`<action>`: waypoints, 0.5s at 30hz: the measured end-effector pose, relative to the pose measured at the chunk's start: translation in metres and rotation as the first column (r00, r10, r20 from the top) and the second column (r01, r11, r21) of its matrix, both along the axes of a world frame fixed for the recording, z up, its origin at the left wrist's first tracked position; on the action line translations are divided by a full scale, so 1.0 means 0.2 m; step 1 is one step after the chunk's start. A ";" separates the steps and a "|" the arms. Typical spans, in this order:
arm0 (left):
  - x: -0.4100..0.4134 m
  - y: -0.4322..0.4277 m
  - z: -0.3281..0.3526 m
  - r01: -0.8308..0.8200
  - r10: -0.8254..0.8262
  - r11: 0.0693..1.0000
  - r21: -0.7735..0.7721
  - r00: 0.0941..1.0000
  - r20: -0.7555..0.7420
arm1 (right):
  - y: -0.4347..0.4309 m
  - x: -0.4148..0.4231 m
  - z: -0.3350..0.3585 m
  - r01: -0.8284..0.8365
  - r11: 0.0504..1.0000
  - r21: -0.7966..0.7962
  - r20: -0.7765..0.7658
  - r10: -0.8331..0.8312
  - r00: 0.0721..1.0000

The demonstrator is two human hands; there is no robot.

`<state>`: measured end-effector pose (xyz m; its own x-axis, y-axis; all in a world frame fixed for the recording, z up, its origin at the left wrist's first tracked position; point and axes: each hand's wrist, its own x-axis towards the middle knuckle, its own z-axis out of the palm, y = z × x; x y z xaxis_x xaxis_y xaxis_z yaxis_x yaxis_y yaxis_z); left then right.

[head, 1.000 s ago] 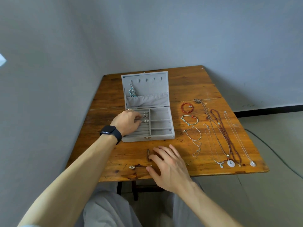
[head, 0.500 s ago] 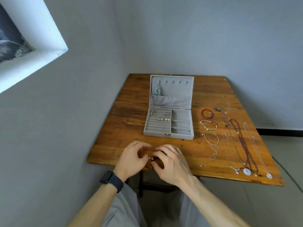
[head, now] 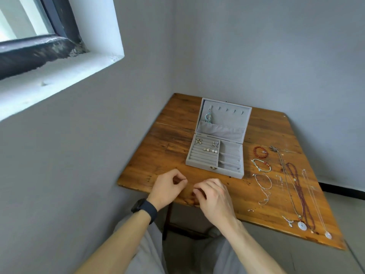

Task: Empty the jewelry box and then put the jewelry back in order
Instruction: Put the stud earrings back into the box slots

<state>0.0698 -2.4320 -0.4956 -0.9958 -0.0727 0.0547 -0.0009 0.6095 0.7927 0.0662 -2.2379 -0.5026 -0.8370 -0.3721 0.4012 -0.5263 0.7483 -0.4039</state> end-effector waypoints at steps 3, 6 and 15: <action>-0.06 -0.04 0.02 -0.107 0.106 0.993 0.047 0.994 0.007 | 0.03 -0.05 0.06 0.000 0.999 -0.036 0.045 0.001 0.999; -0.13 -0.07 0.03 -0.197 0.197 0.978 0.072 0.980 0.007 | 0.06 -0.16 0.13 0.015 0.998 -0.067 0.129 -0.007 0.992; -0.16 -0.09 -0.05 -0.361 0.369 0.920 0.151 0.929 -0.027 | -0.02 -0.65 0.22 0.052 0.998 0.033 0.210 -0.058 0.976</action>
<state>0.0381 -2.4500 -0.5061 -0.8946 -0.4414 0.0699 -0.1571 0.4571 0.8754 -0.0645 -2.2428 -0.4592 -0.9212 -0.3315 0.2038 -0.3891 0.7861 -0.4802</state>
